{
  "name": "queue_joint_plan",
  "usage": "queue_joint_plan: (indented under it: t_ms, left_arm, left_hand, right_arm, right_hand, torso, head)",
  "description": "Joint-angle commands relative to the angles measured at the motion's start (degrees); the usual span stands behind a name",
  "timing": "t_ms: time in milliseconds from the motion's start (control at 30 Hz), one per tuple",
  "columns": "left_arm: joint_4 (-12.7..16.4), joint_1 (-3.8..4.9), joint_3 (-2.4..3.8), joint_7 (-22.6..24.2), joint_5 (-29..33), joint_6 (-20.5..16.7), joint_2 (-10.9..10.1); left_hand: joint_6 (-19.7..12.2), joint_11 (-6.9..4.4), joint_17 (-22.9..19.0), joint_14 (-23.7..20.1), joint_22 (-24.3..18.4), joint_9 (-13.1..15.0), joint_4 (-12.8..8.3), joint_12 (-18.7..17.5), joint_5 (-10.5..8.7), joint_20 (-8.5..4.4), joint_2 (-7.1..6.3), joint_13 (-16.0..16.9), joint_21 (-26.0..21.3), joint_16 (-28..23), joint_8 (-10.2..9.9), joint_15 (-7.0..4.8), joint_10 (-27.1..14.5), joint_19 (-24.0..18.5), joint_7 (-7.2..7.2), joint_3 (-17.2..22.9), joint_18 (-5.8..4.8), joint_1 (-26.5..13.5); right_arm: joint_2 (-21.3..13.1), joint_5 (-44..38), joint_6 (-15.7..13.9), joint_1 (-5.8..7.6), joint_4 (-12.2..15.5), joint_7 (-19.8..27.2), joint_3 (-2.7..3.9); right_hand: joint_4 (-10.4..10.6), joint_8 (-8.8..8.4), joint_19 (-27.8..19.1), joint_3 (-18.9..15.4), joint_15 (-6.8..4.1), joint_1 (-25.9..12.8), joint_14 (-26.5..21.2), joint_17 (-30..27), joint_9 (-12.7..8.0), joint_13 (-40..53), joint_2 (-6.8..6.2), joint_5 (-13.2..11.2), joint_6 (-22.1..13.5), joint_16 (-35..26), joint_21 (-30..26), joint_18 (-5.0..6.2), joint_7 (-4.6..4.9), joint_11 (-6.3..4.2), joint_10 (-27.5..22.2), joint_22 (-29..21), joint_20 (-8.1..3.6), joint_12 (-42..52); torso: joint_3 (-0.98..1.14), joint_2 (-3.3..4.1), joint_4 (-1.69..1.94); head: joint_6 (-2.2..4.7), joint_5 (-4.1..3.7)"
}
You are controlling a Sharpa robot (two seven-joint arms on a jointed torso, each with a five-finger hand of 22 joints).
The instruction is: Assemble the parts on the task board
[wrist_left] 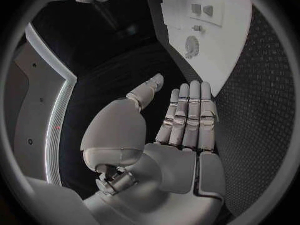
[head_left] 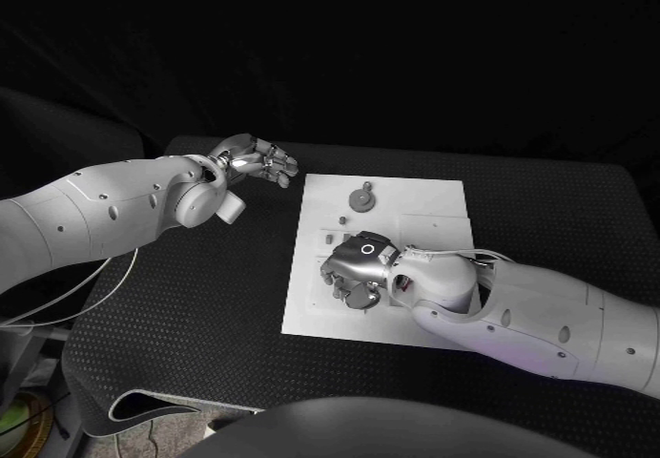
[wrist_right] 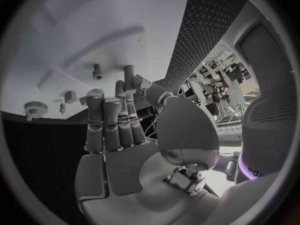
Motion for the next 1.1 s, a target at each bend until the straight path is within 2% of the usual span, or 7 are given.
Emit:
queue_joint_plan:
  t_ms: [33,133,400,767,900,1033,1100]
  left_arm:
    - [0.08,0.06,0.05,0.35,0.43,0.68,0.04]
    - [0.1,0.06,0.05,0.35,0.43,0.68,0.06]
    - [-0.07,0.06,0.05,0.09,0.43,0.8,-0.02]
    - [-0.62,0.04,0.05,0.19,0.43,0.75,0.19]
    - [-1.09,0.04,0.05,0.17,0.43,0.67,0.14]
    - [-1.73,0.04,0.05,0.25,0.43,0.69,0.28]
    - [-1.92,0.03,0.05,0.27,0.43,0.62,0.32]
  left_hand:
    - [-0.27,0.09,0.09,0.25,-0.06,-0.08,0.02,0.16,0.11,-0.09,-0.09,-0.08,-0.12,-0.23,0.27,-0.02,0.18,0.24,-0.03,-0.45,0.29,-0.62]
    - [-0.27,0.09,0.11,0.25,-0.06,-0.08,0.02,0.16,0.11,-0.09,-0.09,-0.08,-0.12,-0.24,0.28,-0.02,0.18,0.24,-0.03,-0.45,0.29,-0.63]
    - [-0.28,0.09,0.15,0.26,-0.08,-0.1,-0.03,0.16,0.11,-0.1,-0.16,-0.12,-0.12,-0.28,0.29,-0.02,0.18,0.23,-0.03,-0.46,0.3,-0.59]
    - [-0.32,0.1,0.21,0.24,-0.09,-0.12,-0.04,0.15,0.11,-0.09,-0.22,-0.16,-0.13,-0.35,0.29,-0.01,0.16,0.21,-0.02,-0.47,0.29,-0.59]
    - [-0.34,0.11,0.22,0.23,-0.1,-0.13,-0.04,0.13,0.11,-0.09,-0.22,-0.18,-0.13,-0.38,0.29,-0.01,0.14,0.19,-0.01,-0.47,0.29,-0.59]
    - [-0.35,0.12,0.24,0.22,-0.11,-0.14,-0.03,0.13,0.11,-0.08,-0.24,-0.19,-0.13,-0.4,0.29,0.0,0.13,0.19,-0.01,-0.47,0.28,-0.59]
    - [-0.35,0.12,0.24,0.22,-0.11,-0.14,-0.03,0.13,0.11,-0.08,-0.24,-0.2,-0.13,-0.4,0.29,0.0,0.13,0.19,-0.01,-0.47,0.28,-0.59]
  right_arm:
    - [0.09,1.78,-0.46,-0.07,-0.11,0.74,-0.05]
    - [-0.03,2.47,-0.01,-0.05,-0.12,0.9,-0.06]
    - [-0.95,4.69,0.92,-0.04,-0.6,0.99,-0.06]
    - [-3.17,5.43,-3.01,-0.04,0.92,1.7,0.11]
    - [-4.89,6.77,-5.23,0.08,2.22,2.42,1.34]
    - [-6.81,10.74,-8.08,0.58,4.29,3.6,4.63]
    - [-7.89,12.89,-8.98,1.08,5.24,3.87,5.8]
  right_hand:
    - [0.6,-0.66,0.32,0.01,0.64,-1.28,-0.04,0.12,-0.25,-0.4,-2.07,0.35,-1.31,-0.2,-0.31,4.92,0.35,0.35,-0.85,0.51,0.3,-0.56]
    - [1.67,-1.4,0.12,-0.36,1.08,-2.54,-0.4,0.19,-0.64,-0.83,-4.13,0.33,-2.73,-0.25,-0.55,4.92,0.34,0.78,-1.71,0.48,0.53,-1.22]
    - [4.65,-2.18,-0.77,-1.79,2.04,-6.51,-1.66,0.4,-1.17,-1.95,-7.57,0.29,-4.64,-0.27,-1.19,4.92,0.49,1.78,-3.92,0.5,0.98,-2.74]
    - [5.33,-2.23,-0.91,-3.18,2.23,-7.79,-2.01,0.6,-1.29,-2.43,-8.12,0.27,-5.27,0.06,-1.24,4.92,0.55,1.96,-4.18,0.63,0.98,-2.99]
    - [5.61,-2.18,-0.97,-3.44,2.26,-8.07,-2.11,0.59,-1.31,-2.61,-8.74,0.28,-5.35,0.07,-1.3,4.92,0.61,1.99,-4.3,0.64,0.95,-3.09]
    - [6.2,-2.17,-1.03,-3.51,2.28,-8.39,-2.24,0.56,-1.37,-2.79,-9.11,0.3,-5.51,0.05,-1.41,4.92,0.69,2.02,-4.3,0.63,0.96,-3.13]
    - [6.39,-2.17,-1.0,-3.52,2.29,-8.47,-2.22,0.56,-1.39,-2.83,-9.14,0.3,-5.57,0.07,-1.41,4.92,0.72,2.02,-4.28,0.63,0.94,-3.12]
  torso:
    - [0.01,0.01,-0.02]
    - [0.03,0.0,-0.02]
    - [0.12,0.0,-0.06]
    - [0.23,0.01,-0.03]
    - [0.26,-0.02,-0.07]
    - [0.22,-0.01,-0.07]
    - [0.26,-0.02,-0.08]
  head:
    - [0.01,-0.03]
    - [0.01,-0.09]
    - [0.01,-0.09]
    - [0.01,-0.68]
    - [0.01,-0.8]
    - [0.01,-0.99]
    - [0.01,-1.05]
